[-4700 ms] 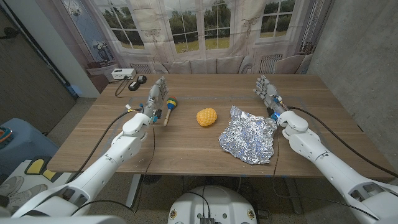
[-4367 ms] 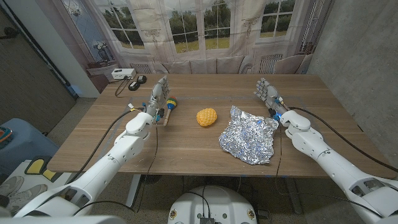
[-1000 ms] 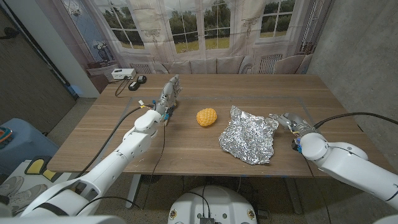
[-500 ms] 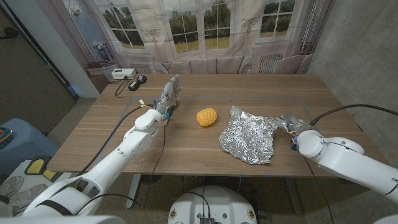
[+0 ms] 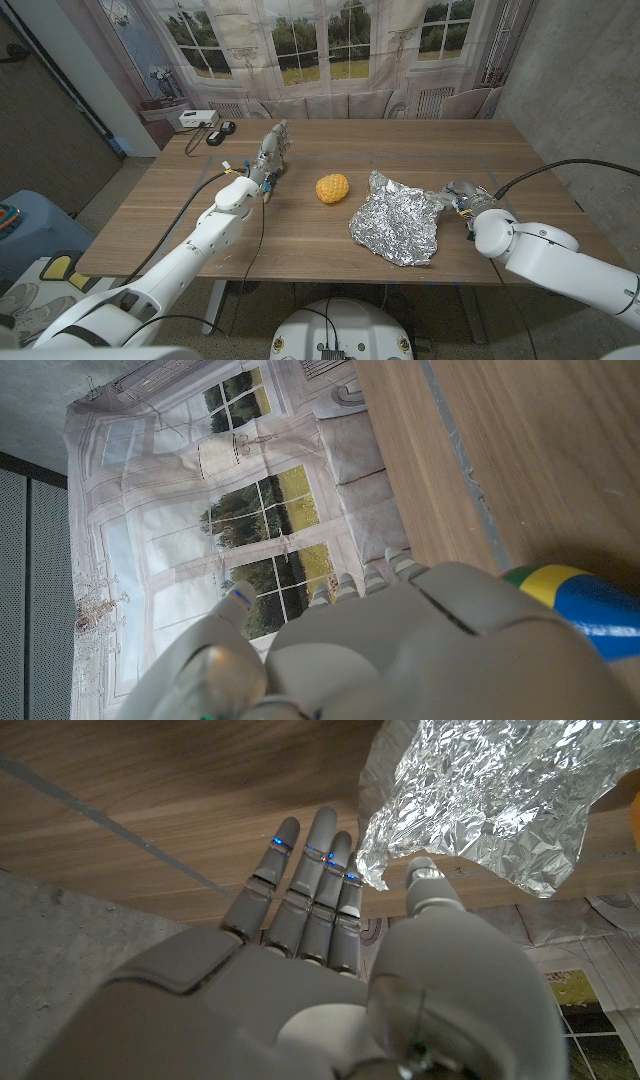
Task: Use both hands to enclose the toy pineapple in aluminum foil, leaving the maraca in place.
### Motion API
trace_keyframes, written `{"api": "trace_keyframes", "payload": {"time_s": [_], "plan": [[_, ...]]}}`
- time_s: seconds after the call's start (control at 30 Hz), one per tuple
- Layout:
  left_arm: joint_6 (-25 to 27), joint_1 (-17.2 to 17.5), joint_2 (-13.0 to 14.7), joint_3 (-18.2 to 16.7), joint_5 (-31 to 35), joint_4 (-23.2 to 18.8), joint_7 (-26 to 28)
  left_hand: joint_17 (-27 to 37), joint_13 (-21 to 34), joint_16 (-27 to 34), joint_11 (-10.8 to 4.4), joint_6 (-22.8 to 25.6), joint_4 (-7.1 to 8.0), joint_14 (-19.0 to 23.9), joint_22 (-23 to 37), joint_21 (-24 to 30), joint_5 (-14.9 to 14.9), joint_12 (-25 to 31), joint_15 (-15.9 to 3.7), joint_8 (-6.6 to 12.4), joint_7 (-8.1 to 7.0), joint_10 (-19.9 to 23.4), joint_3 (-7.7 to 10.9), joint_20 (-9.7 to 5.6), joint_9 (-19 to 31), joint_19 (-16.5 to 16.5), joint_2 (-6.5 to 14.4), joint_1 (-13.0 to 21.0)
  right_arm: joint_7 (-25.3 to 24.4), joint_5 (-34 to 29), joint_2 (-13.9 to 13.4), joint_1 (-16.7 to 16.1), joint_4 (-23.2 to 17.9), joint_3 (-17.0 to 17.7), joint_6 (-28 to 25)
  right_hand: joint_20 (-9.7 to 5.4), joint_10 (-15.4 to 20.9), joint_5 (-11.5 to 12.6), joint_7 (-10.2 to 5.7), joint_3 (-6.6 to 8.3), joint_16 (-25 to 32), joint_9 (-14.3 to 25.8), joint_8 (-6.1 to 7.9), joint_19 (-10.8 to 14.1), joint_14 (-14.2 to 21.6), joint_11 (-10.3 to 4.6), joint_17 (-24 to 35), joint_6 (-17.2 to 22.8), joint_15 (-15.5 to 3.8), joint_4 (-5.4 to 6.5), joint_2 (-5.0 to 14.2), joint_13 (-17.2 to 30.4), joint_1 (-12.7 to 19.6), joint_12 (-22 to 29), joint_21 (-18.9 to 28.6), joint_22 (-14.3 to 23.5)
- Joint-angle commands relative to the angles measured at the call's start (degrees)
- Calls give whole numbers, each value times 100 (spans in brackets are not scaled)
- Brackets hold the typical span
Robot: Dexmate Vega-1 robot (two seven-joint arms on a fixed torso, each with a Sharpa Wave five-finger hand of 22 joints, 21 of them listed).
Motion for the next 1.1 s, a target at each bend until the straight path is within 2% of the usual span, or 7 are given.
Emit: {"api": "trace_keyframes", "payload": {"time_s": [0.03,0.2,0.27,0.33,0.57,0.77,1.1], "plan": [[16,86,48,-24,-10,-119,52,33,25,-7,-8,-128,-20,-322,30,19,19,-6,-28,-3,43,-201,13,-26,30,-15,30,37,-45,-445,111,299,-100,-464,-446,-86,250,57,-88,111,565,91,100,143,200,-126,685,380,-517,-48,137,318,861,408,152,54],[22,106,63,-27,-7,-161,63,33,25,-8,-1,-127,-19,-327,30,18,20,-9,-29,-3,46,-208,11,-29,30,-17,33,36,-83,-646,181,422,-109,-665,-647,-356,631,-20,-277,409,1061,273,366,197,524,-366,1440,999,-836,-97,415,783,2235,1005,397,163],[21,114,67,-29,-8,-176,68,33,25,-10,-7,-127,-18,-334,30,17,21,-9,-33,-4,47,-209,10,-35,30,-18,34,36,-98,-683,236,450,-112,-696,-744,-461,846,-149,-343,516,1158,380,488,181,675,-420,1705,1204,-840,-73,547,1017,2732,1291,529,233],[22,123,71,-31,-3,-192,80,33,25,-10,-3,-126,-17,-336,31,17,21,-13,-37,-4,51,-219,10,-32,30,-19,35,35,-114,-757,260,499,-117,-771,-839,-517,934,-236,-350,529,1180,440,545,147,749,-547,1833,1284,-848,-43,578,1140,2895,1420,594,266],[25,153,86,-32,5,-245,99,33,25,-10,-21,-122,-13,-346,31,15,23,-14,-45,-3,54,-222,6,-41,30,-22,40,32,-316,-873,277,290,-131,-635,-634,-570,941,-350,-406,522,1092,533,664,67,774,-572,1958,1474,-839,38,639,1292,2975,1531,676,300],[26,195,108,-31,24,-327,131,32,25,-10,-20,-124,-12,-350,31,15,24,-14,-49,-5,55,-220,4,-42,30,-20,43,32,-860,-638,320,-726,24,333,967,-530,1086,-400,-339,510,1043,562,725,142,911,-531,2003,1574,-845,59,638,1312,3010,1597,786,317],[12,276,182,-24,130,-477,219,26,25,10,-31,-131,-52,-300,27,13,14,0,-55,-8,20,-187,-12,-71,30,-13,-4,59,-1168,-891,687,-1116,439,682,2485,-458,1198,-433,-246,516,1005,597,791,209,1153,-491,2064,1641,-839,40,577,1352,3070,1645,916,330]]}}
